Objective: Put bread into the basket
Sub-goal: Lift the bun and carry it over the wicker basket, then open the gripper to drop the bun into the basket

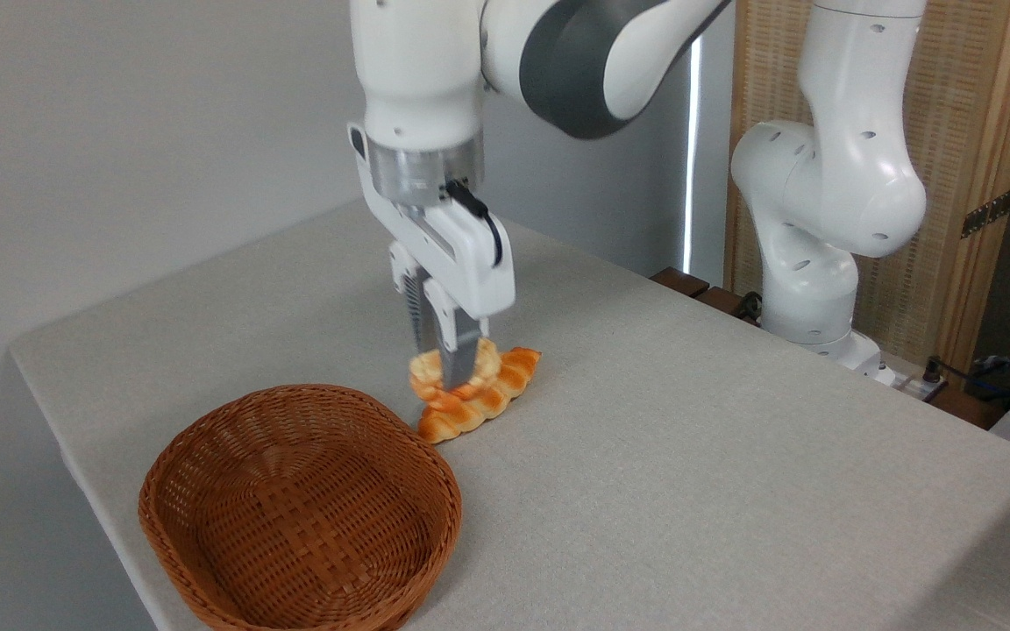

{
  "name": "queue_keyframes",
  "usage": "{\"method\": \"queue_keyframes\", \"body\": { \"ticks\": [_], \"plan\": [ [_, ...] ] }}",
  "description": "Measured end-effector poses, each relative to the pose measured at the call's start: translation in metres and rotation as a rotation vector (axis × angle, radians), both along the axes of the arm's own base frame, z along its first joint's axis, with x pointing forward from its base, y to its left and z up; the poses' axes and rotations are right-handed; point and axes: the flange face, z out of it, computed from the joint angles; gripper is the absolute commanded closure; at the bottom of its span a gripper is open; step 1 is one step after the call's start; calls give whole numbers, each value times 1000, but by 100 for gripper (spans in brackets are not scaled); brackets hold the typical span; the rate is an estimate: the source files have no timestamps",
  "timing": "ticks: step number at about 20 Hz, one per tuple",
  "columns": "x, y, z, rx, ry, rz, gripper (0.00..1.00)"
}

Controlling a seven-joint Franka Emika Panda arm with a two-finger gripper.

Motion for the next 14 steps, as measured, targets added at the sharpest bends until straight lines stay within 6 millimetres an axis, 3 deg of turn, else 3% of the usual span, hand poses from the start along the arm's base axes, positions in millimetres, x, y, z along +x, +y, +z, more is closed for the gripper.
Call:
{"method": "queue_keyframes", "body": {
  "ticks": [1,2,3,4,10,14],
  "plan": [
    [3,0,7,-5,-29,5,52],
    [8,1,14,-8,-69,12,37],
    [12,2,19,-9,-111,19,8],
    [17,3,23,-9,-151,27,0],
    [47,12,14,6,-303,76,0],
    [51,12,8,10,-313,80,0]
  ]
}}
